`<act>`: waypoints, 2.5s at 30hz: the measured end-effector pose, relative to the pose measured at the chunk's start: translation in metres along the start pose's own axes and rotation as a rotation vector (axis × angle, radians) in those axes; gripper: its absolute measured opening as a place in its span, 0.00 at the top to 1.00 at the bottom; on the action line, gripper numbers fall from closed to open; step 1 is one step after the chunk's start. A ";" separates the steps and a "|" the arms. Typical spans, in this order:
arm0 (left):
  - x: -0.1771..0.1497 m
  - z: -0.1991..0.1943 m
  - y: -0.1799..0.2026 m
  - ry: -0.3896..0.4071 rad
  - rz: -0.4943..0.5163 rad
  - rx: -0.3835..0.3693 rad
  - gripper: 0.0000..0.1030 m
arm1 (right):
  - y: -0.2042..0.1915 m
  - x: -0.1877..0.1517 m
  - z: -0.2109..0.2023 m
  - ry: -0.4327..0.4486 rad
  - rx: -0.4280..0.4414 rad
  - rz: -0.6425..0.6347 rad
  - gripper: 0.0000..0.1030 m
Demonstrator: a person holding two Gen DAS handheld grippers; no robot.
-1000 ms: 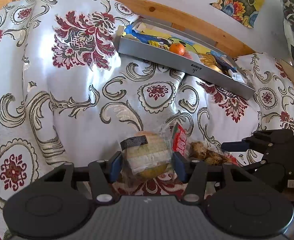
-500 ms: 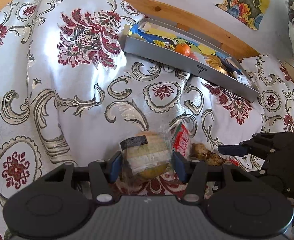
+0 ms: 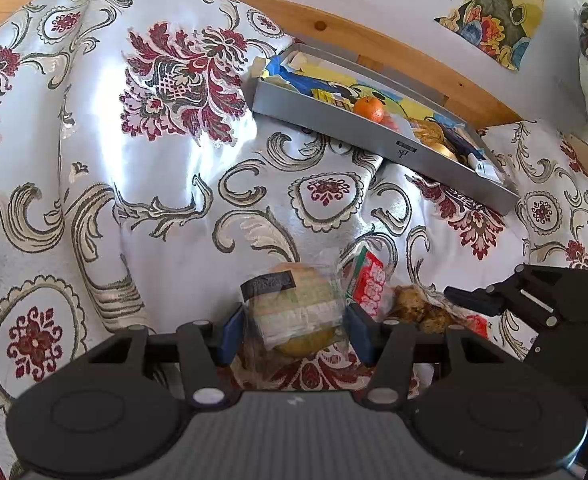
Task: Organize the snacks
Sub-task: 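Hold the bun with the left tool while the right tool grasps the quail egg bag, then carry the bun with the left tool while the right tool carries the egg bag to the tray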
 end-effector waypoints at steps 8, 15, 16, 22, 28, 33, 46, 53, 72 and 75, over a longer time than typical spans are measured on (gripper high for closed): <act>0.001 -0.001 0.000 0.010 -0.003 0.000 0.43 | 0.003 0.001 -0.009 0.016 -0.055 -0.031 0.61; 0.002 -0.001 0.000 0.013 -0.002 -0.003 0.43 | 0.005 0.000 -0.015 0.016 -0.100 -0.066 0.61; 0.002 -0.001 0.000 0.014 -0.002 -0.003 0.43 | 0.005 0.000 -0.016 0.013 -0.105 -0.069 0.61; 0.002 -0.002 0.002 0.018 -0.004 -0.005 0.43 | 0.017 -0.004 -0.017 -0.010 -0.157 -0.061 0.80; 0.002 -0.002 0.002 0.018 -0.001 -0.010 0.43 | 0.023 -0.008 -0.015 -0.027 -0.152 -0.030 0.81; 0.003 -0.003 0.002 0.020 -0.002 -0.010 0.43 | 0.016 -0.008 -0.010 -0.032 -0.151 -0.065 0.81; 0.007 -0.006 0.002 0.033 -0.009 -0.020 0.43 | 0.023 0.000 -0.023 0.035 -0.213 -0.051 0.83; 0.046 -0.007 0.011 0.082 0.002 -0.023 0.43 | 0.036 0.011 -0.033 0.125 -0.311 -0.055 0.83; 0.193 0.110 0.051 0.148 0.073 0.071 0.43 | 0.167 0.078 0.055 0.337 -0.410 0.230 0.82; 0.197 0.131 0.050 0.116 0.054 0.094 0.43 | 0.182 0.084 0.068 0.323 -0.353 0.304 0.81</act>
Point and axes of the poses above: each gripper's, at about its wrist camera, not at the fingertips, and z roughly the way its jaws point, y to its right, x to its top, the point moved 5 cm from there along z, roughly the way its jaws point, and after that the axes turned 4 degrees about y, right-handed, at the moved point
